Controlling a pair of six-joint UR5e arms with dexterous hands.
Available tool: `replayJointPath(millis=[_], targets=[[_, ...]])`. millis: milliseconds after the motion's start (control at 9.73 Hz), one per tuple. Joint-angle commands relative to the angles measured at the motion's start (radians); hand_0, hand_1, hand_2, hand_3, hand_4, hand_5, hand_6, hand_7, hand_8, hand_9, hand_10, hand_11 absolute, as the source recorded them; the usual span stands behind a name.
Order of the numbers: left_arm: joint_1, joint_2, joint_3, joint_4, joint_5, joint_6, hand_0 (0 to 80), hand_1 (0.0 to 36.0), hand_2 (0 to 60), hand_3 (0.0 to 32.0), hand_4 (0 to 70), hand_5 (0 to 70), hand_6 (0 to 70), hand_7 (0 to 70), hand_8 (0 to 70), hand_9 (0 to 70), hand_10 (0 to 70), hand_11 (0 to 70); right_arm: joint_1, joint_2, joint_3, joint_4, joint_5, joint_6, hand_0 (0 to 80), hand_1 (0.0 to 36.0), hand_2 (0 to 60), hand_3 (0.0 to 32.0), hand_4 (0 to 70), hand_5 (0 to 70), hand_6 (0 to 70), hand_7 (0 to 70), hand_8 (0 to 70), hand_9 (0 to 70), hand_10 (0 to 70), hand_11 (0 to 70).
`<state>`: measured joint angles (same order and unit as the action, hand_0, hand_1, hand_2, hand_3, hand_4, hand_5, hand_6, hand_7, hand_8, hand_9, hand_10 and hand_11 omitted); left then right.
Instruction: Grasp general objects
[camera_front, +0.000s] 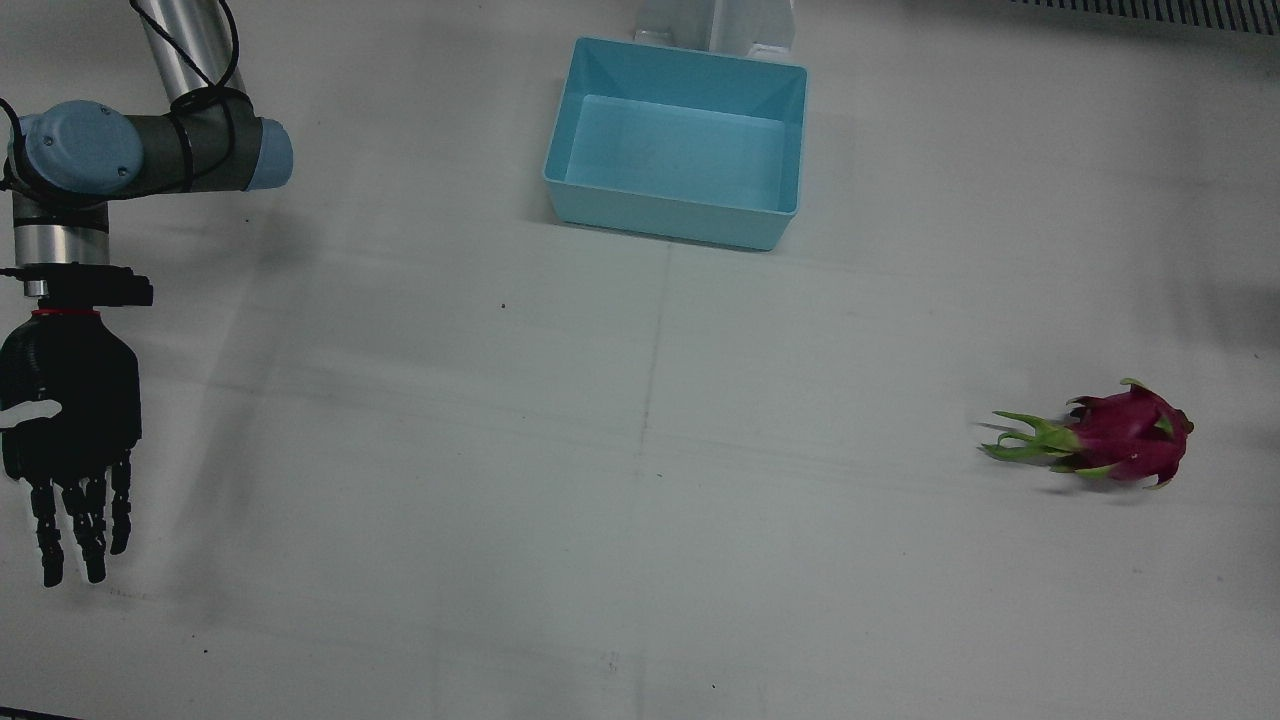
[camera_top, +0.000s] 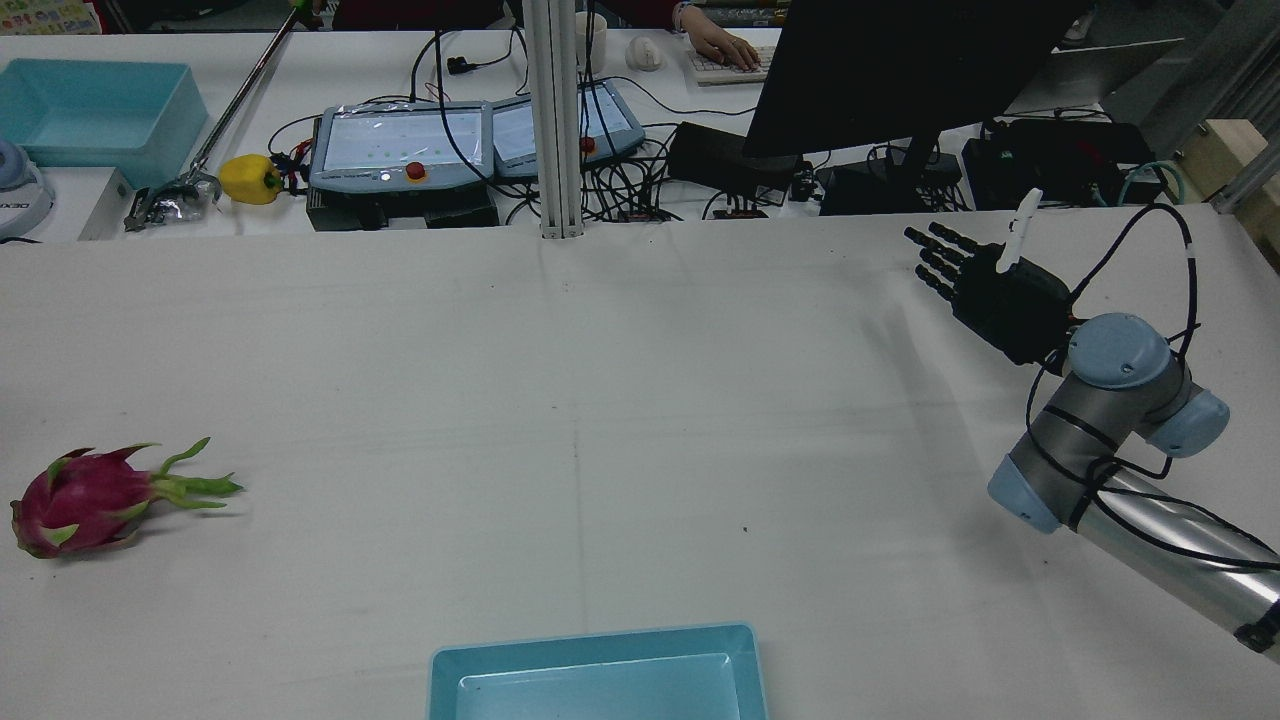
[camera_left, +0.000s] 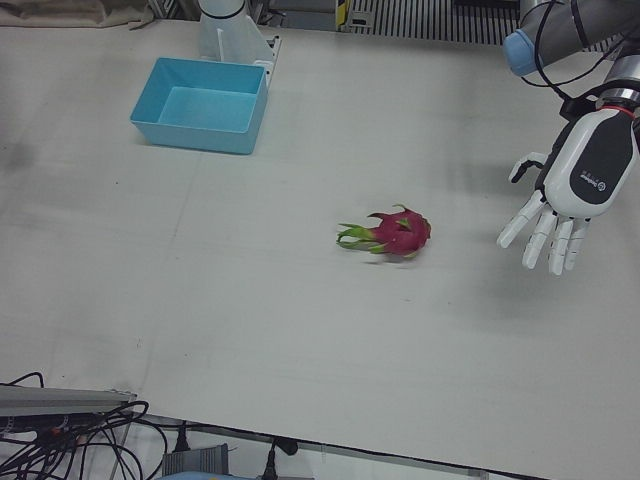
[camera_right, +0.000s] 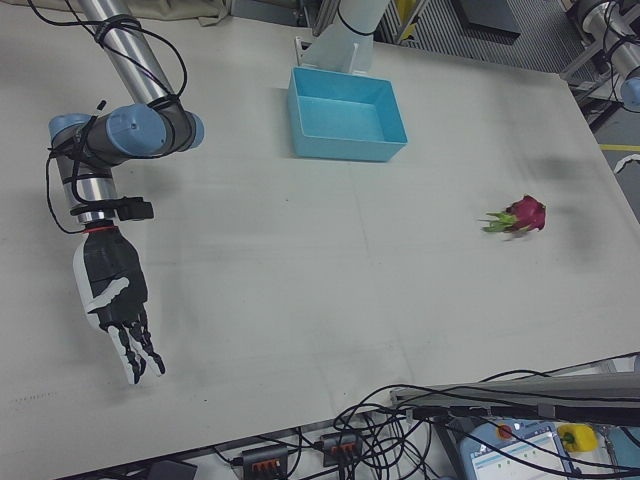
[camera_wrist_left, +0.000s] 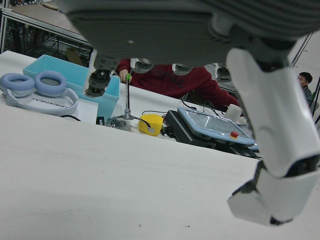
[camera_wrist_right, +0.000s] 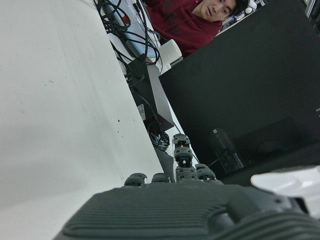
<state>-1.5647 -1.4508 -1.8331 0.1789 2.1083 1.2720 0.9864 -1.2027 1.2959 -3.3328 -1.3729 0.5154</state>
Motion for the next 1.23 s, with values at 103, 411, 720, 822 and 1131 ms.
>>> replayJointPath(millis=[103, 411, 720, 822, 1131], targets=[[0.000, 0.023, 0.005, -0.038, -0.002, -0.003, 61.1, 36.0, 42.5, 23.6, 0.0, 0.0, 0.0, 0.0, 0.0, 0.0, 0.0, 0.0, 0.000, 0.000, 0.000, 0.001, 0.000, 0.000, 0.0, 0.0, 0.0, 0.0, 0.0, 0.0, 0.0, 0.0, 0.0, 0.0, 0.0, 0.0], [0.000, 0.029, 0.005, -0.045, -0.002, -0.006, 61.0, 35.0, 37.0, 23.8, 0.0, 0.0, 0.0, 0.0, 0.0, 0.0, 0.0, 0.0, 0.000, 0.000, 0.000, 0.001, 0.000, 0.000, 0.0, 0.0, 0.0, 0.0, 0.0, 0.0, 0.0, 0.0, 0.0, 0.0, 0.0, 0.0], [-0.002, 0.029, 0.002, -0.045, -0.001, -0.026, 61.7, 35.4, 36.4, 23.8, 0.0, 0.0, 0.0, 0.0, 0.0, 0.0, 0.0, 0.0, 0.000, 0.000, 0.000, 0.001, 0.000, 0.000, 0.0, 0.0, 0.0, 0.0, 0.0, 0.0, 0.0, 0.0, 0.0, 0.0, 0.0, 0.0], [0.000, 0.030, 0.005, -0.052, -0.001, -0.029, 62.3, 35.6, 35.8, 24.2, 0.0, 0.0, 0.0, 0.0, 0.0, 0.0, 0.0, 0.0, 0.000, 0.000, 0.000, -0.001, 0.000, 0.000, 0.0, 0.0, 0.0, 0.0, 0.0, 0.0, 0.0, 0.0, 0.0, 0.0, 0.0, 0.0], [-0.002, 0.030, 0.003, -0.056, -0.001, -0.033, 63.5, 36.0, 38.2, 23.8, 0.0, 0.0, 0.0, 0.0, 0.0, 0.0, 0.0, 0.0, 0.000, 0.000, 0.000, -0.001, 0.000, 0.000, 0.0, 0.0, 0.0, 0.0, 0.0, 0.0, 0.0, 0.0, 0.0, 0.0, 0.0, 0.0]])
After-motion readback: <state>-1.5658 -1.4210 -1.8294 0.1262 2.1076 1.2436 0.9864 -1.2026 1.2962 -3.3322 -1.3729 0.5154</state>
